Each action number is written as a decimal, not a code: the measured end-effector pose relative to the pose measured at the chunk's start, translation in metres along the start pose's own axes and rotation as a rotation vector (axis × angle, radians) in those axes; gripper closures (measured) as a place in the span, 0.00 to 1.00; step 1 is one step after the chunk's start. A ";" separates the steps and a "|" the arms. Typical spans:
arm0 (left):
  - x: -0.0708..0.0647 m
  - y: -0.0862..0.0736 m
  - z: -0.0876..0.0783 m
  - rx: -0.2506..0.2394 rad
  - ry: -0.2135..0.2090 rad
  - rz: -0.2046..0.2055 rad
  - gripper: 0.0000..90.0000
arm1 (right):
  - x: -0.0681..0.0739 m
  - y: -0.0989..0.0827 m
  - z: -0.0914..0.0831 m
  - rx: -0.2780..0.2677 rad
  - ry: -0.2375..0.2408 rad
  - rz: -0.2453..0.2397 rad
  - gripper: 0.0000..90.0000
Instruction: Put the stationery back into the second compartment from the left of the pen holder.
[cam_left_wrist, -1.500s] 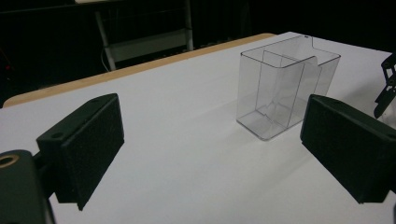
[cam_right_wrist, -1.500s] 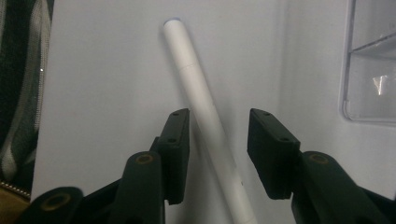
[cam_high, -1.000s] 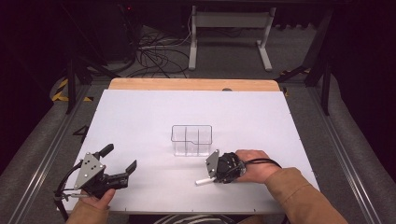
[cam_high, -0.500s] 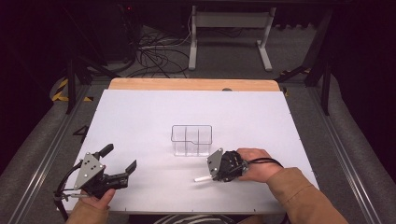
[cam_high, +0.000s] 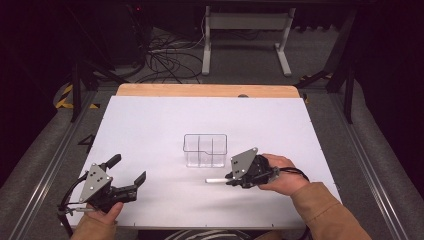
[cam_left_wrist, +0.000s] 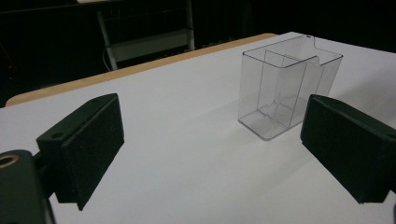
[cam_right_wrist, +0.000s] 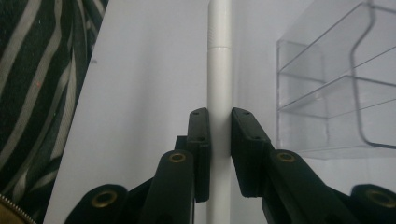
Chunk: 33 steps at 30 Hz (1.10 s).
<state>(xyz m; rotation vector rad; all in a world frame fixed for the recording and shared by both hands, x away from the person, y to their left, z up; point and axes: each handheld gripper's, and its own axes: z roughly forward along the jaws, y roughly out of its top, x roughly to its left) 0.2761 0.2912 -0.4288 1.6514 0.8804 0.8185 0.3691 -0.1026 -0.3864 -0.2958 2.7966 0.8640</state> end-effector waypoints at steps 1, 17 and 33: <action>0.000 0.000 0.000 0.000 0.000 0.000 0.08 | 0.000 0.000 -0.002 -0.013 -0.007 0.009 0.88; 0.000 0.000 0.000 0.002 0.000 -0.005 0.08 | -0.004 0.001 -0.037 -0.227 -0.190 0.114 0.88; 0.000 0.000 0.000 0.002 0.002 -0.003 0.08 | -0.012 0.001 -0.048 -0.348 -0.343 0.265 0.87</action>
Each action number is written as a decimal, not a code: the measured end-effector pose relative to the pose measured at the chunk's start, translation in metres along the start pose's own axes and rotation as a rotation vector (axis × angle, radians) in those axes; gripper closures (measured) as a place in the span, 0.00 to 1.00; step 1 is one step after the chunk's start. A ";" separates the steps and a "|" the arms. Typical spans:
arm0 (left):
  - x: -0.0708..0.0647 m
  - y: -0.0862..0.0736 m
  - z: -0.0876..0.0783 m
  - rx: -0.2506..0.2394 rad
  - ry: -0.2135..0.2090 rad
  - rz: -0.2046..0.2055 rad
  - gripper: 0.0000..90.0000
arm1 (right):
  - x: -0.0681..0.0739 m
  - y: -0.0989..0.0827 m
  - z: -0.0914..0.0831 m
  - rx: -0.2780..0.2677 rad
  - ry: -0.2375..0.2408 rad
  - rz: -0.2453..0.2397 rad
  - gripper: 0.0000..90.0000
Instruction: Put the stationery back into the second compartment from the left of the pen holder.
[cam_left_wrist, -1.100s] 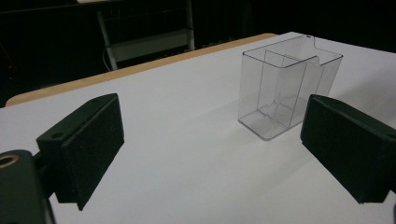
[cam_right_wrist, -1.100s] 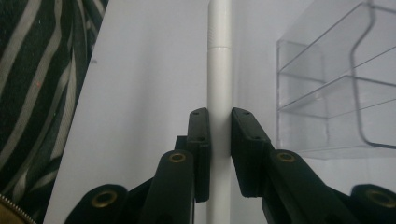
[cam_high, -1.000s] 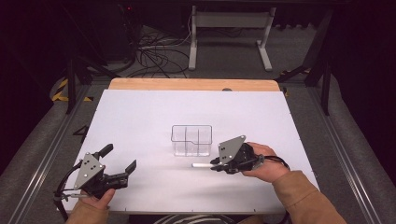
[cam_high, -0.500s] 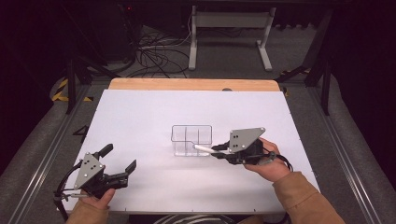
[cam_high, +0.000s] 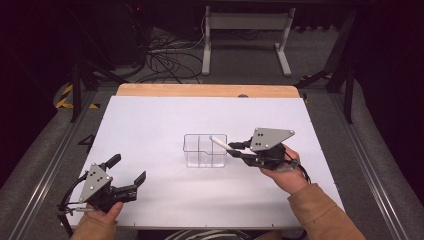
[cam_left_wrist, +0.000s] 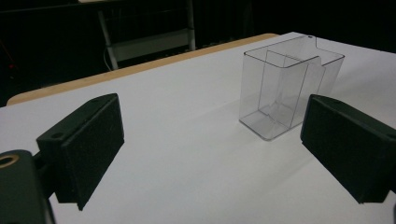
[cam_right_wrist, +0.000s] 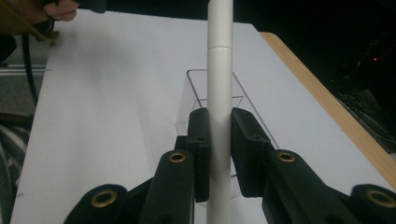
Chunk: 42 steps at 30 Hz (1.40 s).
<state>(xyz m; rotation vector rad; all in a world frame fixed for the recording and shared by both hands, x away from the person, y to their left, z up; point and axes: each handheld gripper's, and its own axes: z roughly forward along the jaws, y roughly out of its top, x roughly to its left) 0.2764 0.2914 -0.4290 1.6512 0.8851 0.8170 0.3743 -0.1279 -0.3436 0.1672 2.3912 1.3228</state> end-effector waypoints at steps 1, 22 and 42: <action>0.000 0.000 0.000 0.000 0.000 0.000 0.08 | -0.001 0.001 0.000 -0.001 -0.015 0.009 0.87; 0.000 0.000 0.000 -0.001 0.001 -0.002 0.08 | -0.001 0.012 0.014 -0.170 -0.204 0.159 0.87; 0.001 -0.001 0.000 -0.002 0.000 -0.004 0.08 | -0.001 0.021 0.041 -0.228 -0.316 0.275 0.87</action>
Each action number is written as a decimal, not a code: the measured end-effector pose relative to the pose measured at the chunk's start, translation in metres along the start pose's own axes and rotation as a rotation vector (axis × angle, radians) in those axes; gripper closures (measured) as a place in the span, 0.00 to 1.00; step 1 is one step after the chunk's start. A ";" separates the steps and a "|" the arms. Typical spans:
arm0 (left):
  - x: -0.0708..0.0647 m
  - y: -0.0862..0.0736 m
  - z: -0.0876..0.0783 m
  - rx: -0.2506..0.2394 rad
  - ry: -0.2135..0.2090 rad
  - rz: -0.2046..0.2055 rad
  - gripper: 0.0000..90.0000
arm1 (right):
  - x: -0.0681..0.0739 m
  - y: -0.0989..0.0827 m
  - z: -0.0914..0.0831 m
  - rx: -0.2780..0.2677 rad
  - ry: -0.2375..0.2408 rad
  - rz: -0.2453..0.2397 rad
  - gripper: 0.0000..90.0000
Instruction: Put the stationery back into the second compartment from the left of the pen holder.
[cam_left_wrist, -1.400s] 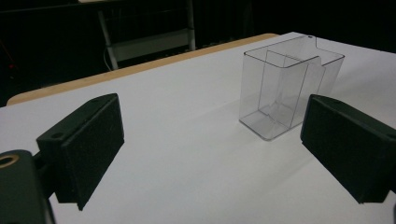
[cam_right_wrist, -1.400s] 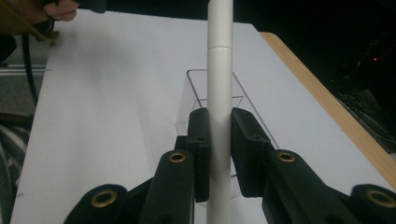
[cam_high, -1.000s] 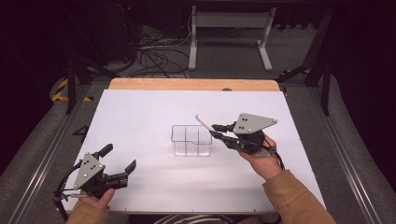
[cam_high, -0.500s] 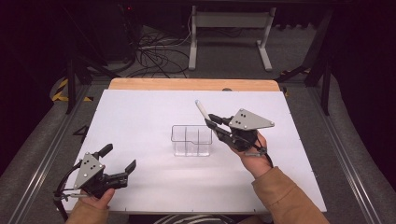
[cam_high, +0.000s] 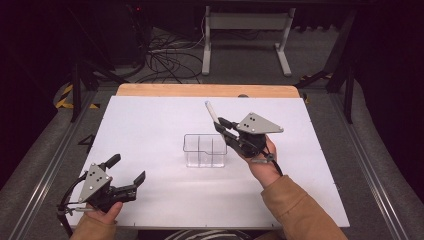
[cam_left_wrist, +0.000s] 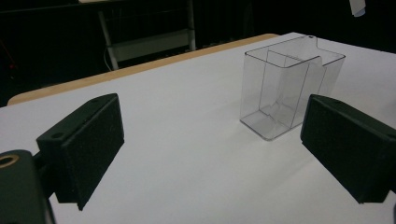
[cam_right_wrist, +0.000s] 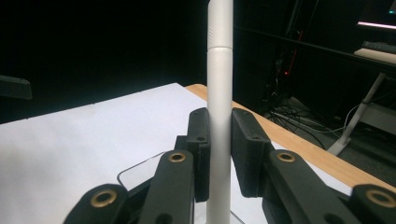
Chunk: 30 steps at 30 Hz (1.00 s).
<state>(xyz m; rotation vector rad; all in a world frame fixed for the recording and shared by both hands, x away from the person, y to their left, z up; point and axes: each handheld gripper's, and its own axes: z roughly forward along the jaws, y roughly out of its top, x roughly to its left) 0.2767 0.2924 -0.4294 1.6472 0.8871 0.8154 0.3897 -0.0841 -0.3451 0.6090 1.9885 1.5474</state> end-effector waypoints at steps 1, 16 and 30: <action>0.000 0.000 0.000 0.001 -0.001 0.000 0.08 | 0.000 0.000 0.001 0.001 0.000 0.005 0.87; 0.001 0.000 0.001 0.001 -0.003 0.001 0.08 | 0.000 -0.007 0.029 0.041 -0.019 0.032 0.87; 0.001 0.000 0.001 -0.001 -0.006 -0.002 0.08 | 0.011 -0.016 0.049 0.033 0.038 0.078 0.87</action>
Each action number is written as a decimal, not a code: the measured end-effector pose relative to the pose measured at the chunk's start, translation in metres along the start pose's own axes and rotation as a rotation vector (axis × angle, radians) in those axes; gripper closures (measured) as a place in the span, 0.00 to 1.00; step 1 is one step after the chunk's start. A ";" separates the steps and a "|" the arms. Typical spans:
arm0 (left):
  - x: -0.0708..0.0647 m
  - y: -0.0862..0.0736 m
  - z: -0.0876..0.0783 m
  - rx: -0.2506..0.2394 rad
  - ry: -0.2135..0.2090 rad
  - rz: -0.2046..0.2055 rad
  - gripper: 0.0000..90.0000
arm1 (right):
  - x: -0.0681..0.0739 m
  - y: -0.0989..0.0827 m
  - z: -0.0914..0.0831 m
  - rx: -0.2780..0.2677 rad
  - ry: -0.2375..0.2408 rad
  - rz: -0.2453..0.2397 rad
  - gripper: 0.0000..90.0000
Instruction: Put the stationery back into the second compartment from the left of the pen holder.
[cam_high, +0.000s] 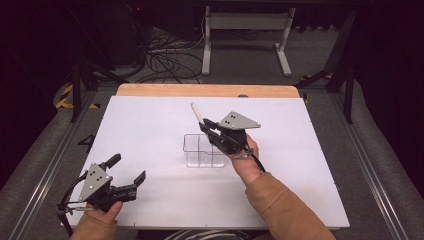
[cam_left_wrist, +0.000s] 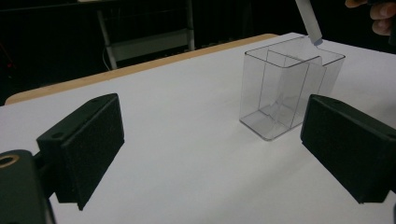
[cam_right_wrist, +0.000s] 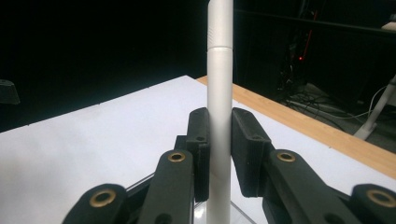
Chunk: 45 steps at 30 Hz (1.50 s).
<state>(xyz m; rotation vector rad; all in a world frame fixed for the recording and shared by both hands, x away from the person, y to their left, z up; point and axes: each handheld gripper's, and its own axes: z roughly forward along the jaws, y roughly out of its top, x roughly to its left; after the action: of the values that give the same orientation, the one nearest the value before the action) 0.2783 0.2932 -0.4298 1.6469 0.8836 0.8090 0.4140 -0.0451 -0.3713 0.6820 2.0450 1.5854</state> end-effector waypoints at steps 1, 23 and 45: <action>0.000 0.000 0.000 0.000 0.000 0.000 0.08 | 0.001 -0.001 0.001 0.004 0.000 0.006 0.87; 0.000 0.000 0.000 0.001 -0.005 0.000 0.08 | 0.006 -0.019 0.013 0.062 0.010 0.059 0.87; 0.000 0.000 0.001 0.002 -0.003 -0.001 0.08 | 0.011 -0.016 0.000 0.033 -0.043 -0.011 0.47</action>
<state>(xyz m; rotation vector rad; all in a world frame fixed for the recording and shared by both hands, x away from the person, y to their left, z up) 0.2787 0.2928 -0.4299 1.6490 0.8829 0.8054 0.4033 -0.0415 -0.3873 0.7092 2.0452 1.5208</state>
